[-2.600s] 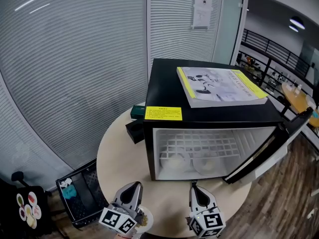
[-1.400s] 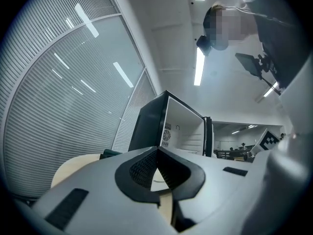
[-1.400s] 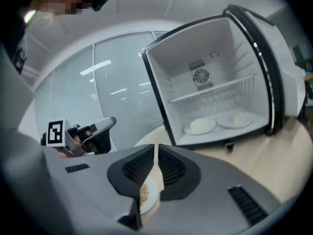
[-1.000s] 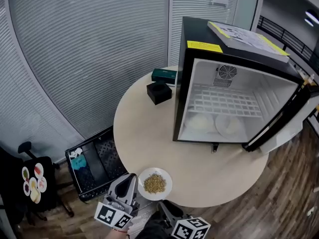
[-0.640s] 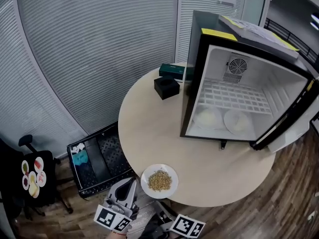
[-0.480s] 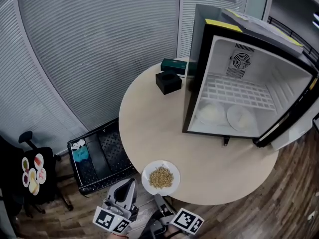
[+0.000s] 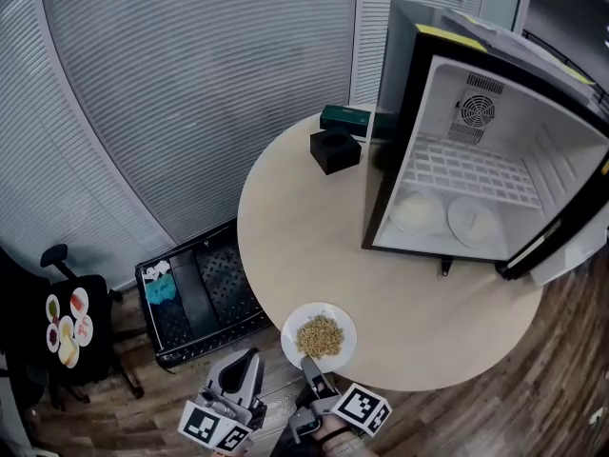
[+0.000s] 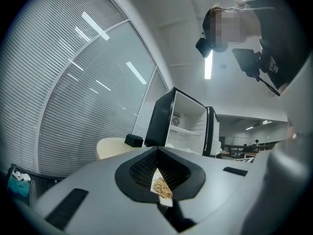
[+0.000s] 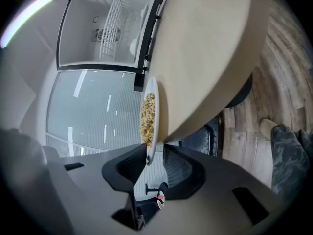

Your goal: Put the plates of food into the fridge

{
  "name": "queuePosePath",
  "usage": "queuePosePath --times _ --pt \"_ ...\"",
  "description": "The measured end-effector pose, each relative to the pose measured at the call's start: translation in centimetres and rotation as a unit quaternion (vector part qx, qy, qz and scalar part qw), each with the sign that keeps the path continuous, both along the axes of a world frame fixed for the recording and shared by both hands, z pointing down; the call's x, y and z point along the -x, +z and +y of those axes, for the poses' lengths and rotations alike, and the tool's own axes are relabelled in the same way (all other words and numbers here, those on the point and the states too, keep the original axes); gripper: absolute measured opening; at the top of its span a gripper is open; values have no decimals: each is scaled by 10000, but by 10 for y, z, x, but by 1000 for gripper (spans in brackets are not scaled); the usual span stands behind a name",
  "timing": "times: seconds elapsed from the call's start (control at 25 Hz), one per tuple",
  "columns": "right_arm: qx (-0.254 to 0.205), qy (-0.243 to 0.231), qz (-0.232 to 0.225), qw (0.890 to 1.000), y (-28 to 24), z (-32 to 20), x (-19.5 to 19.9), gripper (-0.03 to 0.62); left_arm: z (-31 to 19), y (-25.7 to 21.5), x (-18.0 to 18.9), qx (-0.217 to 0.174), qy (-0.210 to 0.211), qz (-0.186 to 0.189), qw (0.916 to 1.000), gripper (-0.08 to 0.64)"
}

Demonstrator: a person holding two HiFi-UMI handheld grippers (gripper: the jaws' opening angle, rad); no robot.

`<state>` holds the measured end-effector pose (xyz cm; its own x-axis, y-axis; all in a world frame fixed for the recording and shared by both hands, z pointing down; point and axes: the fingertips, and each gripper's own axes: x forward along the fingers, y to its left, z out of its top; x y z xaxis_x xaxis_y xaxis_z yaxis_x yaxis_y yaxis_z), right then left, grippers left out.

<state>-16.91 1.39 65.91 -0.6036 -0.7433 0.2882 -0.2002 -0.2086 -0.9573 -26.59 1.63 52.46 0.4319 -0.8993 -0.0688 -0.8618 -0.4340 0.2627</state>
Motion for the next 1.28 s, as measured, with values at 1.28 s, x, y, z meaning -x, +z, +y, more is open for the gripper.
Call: queuePosePath --times 1.28 --pt "-490 682 -789 9933 -145 -59 -139 17 -106 -78 -109 -184 926 141 9954 6"
